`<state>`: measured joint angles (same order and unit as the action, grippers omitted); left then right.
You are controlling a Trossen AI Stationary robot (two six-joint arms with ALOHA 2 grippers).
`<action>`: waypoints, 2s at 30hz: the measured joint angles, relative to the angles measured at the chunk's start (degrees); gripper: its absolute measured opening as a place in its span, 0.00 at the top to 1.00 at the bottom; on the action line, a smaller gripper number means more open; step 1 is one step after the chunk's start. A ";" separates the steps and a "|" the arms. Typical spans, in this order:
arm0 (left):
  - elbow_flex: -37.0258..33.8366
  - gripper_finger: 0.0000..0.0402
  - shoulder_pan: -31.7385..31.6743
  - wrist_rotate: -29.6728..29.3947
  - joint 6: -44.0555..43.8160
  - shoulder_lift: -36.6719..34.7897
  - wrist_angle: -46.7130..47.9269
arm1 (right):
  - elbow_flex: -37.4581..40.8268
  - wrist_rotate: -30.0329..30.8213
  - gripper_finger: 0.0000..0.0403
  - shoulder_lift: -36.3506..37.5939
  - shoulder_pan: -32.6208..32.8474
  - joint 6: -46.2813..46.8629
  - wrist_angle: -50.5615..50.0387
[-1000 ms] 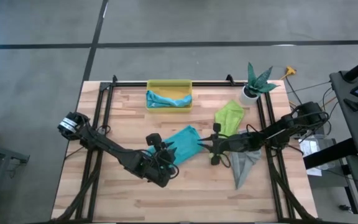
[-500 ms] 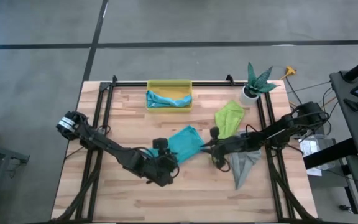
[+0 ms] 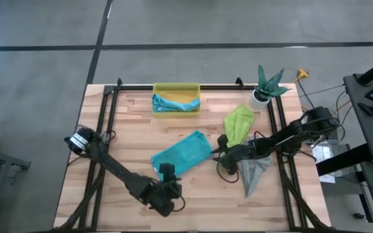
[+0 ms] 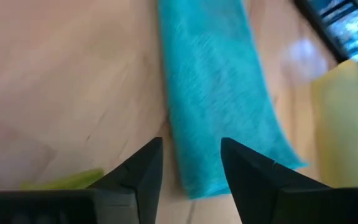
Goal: Roll microfiber towels into tight, uniform cylinder then place into a basket
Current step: Roll the light blue towel
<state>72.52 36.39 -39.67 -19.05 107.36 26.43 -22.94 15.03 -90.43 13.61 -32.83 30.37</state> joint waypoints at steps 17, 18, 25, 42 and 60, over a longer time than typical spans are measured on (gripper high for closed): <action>-0.65 0.71 1.00 1.74 -7.89 2.33 7.80 | -5.76 5.41 0.60 -9.16 0.02 0.01 -0.97; -0.65 0.70 1.00 2.10 -8.40 2.34 7.71 | -5.84 5.56 0.60 -9.18 0.02 0.27 -1.42; -2.07 0.70 0.17 7.76 -12.22 2.55 6.98 | -5.85 4.70 0.61 -9.20 -0.11 3.09 -2.93; -7.13 0.70 -2.15 9.65 -19.48 2.39 5.85 | -5.81 -1.60 0.95 -9.35 -2.32 8.15 -5.24; -5.50 0.71 2.59 13.25 -21.22 2.37 4.19 | -7.74 0.92 0.98 -8.22 5.15 14.04 -10.58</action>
<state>67.02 38.98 -26.43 -40.27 109.73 30.62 -30.69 15.94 -98.65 18.75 -18.79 19.79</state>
